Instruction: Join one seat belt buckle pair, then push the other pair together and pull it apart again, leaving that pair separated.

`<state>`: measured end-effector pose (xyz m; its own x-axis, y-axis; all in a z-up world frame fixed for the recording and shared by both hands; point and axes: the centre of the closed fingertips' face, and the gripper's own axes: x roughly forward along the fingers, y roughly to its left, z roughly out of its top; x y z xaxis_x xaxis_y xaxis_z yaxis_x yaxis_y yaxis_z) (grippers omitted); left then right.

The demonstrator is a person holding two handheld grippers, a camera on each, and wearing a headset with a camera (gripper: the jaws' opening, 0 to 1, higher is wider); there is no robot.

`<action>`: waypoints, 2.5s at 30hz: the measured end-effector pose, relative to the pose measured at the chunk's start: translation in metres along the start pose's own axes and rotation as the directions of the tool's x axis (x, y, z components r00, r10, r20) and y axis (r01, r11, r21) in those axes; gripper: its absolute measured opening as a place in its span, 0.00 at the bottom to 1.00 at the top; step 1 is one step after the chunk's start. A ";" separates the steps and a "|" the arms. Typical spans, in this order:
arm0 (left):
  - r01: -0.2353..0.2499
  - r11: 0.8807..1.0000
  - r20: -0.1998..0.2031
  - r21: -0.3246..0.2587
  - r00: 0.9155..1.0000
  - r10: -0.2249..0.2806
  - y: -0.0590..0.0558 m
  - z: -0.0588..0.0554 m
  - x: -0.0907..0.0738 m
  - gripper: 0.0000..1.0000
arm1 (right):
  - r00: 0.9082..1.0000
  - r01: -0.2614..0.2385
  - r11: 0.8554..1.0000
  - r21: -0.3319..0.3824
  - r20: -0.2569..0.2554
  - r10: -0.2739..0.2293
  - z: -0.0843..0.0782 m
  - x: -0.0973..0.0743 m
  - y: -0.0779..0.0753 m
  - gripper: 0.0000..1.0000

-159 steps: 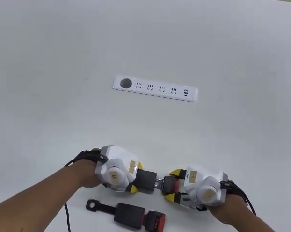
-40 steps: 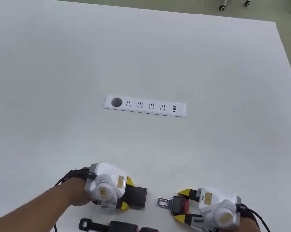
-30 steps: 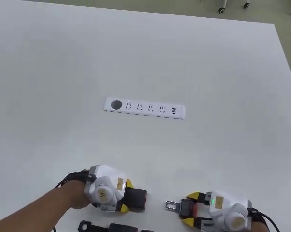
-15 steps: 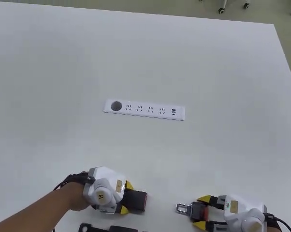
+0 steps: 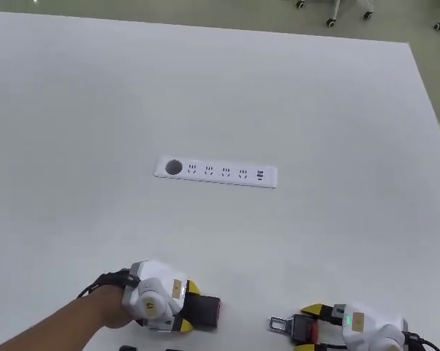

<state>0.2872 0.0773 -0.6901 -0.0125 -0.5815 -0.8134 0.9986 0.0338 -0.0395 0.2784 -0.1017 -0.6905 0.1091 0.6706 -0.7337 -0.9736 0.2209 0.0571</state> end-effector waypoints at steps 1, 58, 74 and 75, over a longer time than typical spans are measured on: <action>0.000 1.000 -0.003 -0.001 1.000 0.000 0.000 0.000 0.000 0.34 | 1.000 -0.001 1.000 -0.001 -0.001 0.001 0.000 0.000 0.000 0.35; -0.318 0.660 0.189 -0.681 0.794 0.577 -0.029 0.002 -0.134 1.00 | 0.745 0.525 0.728 0.442 0.174 -0.643 0.090 -0.068 0.020 0.96; -0.391 0.607 0.197 -0.692 0.707 0.679 -0.067 -0.012 -0.176 1.00 | 0.705 0.569 0.699 0.434 0.181 -0.686 0.090 -0.085 0.067 0.99; -0.393 0.607 0.197 -0.691 0.705 0.681 -0.070 -0.013 -0.178 1.00 | 0.702 0.570 0.696 0.438 0.182 -0.689 0.089 -0.086 0.069 0.99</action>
<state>0.2188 0.1890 -0.5502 0.6815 -0.5472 -0.4860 0.5758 0.8108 -0.1054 0.2196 -0.0812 -0.5636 0.7838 0.4470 -0.4312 -0.5274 0.8456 -0.0820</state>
